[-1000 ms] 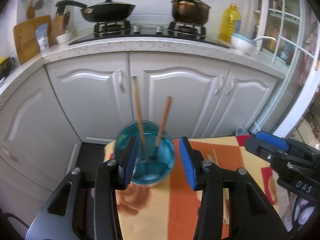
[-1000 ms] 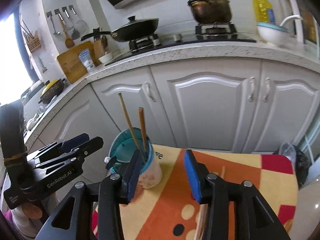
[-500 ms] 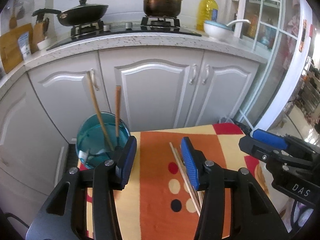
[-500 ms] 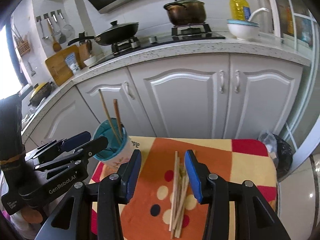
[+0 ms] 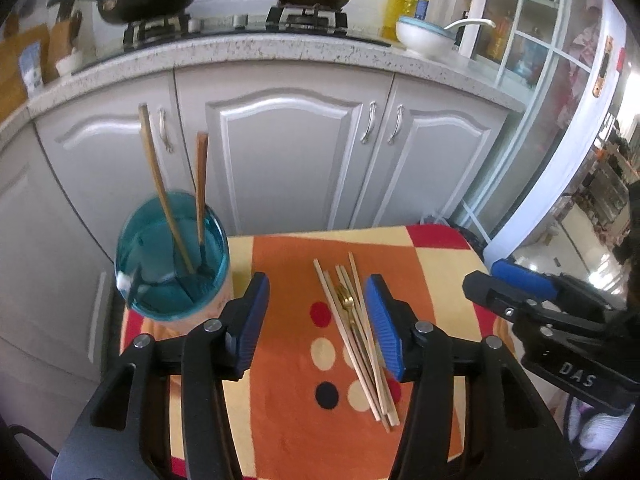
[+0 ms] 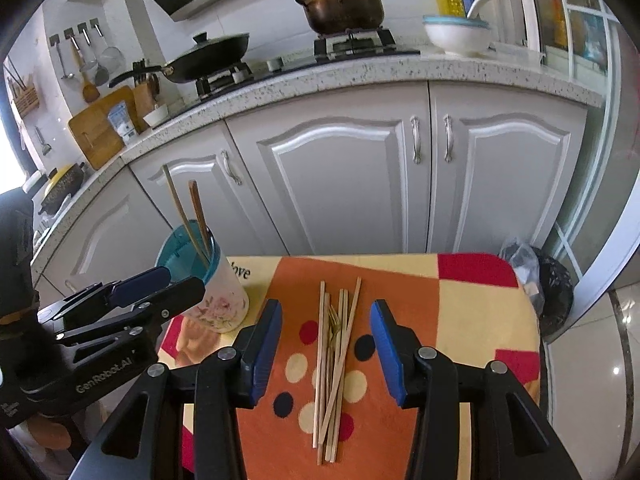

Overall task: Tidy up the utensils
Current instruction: 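Withdraw both open tools from the cup toward the remaining chopsticks, then close the right tool on a wooden chopstick while the left tool grasps another chopstick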

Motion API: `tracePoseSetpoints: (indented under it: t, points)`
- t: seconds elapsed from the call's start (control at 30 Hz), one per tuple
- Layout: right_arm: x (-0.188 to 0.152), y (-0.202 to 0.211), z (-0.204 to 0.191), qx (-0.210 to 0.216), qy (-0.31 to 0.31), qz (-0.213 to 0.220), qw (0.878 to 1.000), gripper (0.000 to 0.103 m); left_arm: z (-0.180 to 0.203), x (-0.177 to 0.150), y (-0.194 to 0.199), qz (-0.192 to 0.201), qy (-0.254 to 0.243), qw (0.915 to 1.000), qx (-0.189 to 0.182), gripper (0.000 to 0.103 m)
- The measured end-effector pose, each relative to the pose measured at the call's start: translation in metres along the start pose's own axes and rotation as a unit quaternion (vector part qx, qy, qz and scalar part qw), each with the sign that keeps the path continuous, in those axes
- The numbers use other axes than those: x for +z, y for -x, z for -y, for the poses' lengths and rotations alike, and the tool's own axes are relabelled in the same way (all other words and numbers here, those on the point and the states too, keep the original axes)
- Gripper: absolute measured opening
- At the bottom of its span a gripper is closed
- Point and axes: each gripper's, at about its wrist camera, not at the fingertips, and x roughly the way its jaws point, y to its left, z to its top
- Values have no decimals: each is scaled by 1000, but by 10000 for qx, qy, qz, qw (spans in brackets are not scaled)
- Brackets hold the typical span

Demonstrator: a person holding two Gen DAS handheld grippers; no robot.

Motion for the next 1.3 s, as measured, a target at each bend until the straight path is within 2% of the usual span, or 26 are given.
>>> tracePoseSetpoints:
  t: [0.17, 0.33, 0.53, 0.57, 0.63, 0.67, 0.73, 0.87, 1.0, 1.13, 1.2, 1.23, 1.27, 1.3]
  points:
    - [-10, -25, 7, 95, -101, -318, 9994, 44, -10, -13, -4, -135, 49, 9999, 9, 50]
    - [-33, -84, 21, 172, -374, -1046, 9937, 45, -24, -29, -13, -356, 196, 9991, 108, 50]
    - [-61, -154, 20, 78, -298, -1835, 9825, 44, -28, -36, -24, -555, 217, 9982, 117, 50]
    - [-65, -164, 20, 176, -334, -1934, 9804, 44, -28, -36, -26, -574, 217, 9981, 103, 50]
    - [-72, -175, 22, 357, -399, -2024, 9778, 26, -27, -37, -30, -610, 203, 9979, 80, 50]
    - [-72, -174, 22, 215, -278, -1865, 9818, 21, -26, -37, -32, -627, 184, 9978, 75, 50]
    - [-72, -171, 28, 117, -273, -1826, 9827, 20, -21, -38, -39, -682, 136, 9976, 53, 50]
    - [-73, -154, 62, 164, -809, -1700, 9820, 20, -10, -44, -63, -904, 35, 9959, -31, 50]
    - [-78, -127, 98, -253, -1251, -1546, 9797, 20, -2, -52, -101, -1277, 136, 9913, -292, 50]
    - [-77, -112, 117, 43, -1645, -1497, 9750, 20, 5, -58, -141, -1565, 270, 9860, -498, 49]
    - [-72, -105, 113, -20, -1444, -1454, 9788, 21, 6, -58, -156, -1660, 382, 9840, -523, 43]
    - [-70, -104, 109, -8, -1395, -1447, 9796, 26, 6, -58, -161, -1690, 417, 9834, -515, 40]
    - [-69, -102, 108, 60, -1367, -1445, 9800, 31, 7, -59, -165, -1714, 449, 9829, -509, 34]
    - [-68, -102, 107, 132, -1361, -1446, 9800, 38, 7, -59, -170, -1753, 489, 9819, -518, 23]
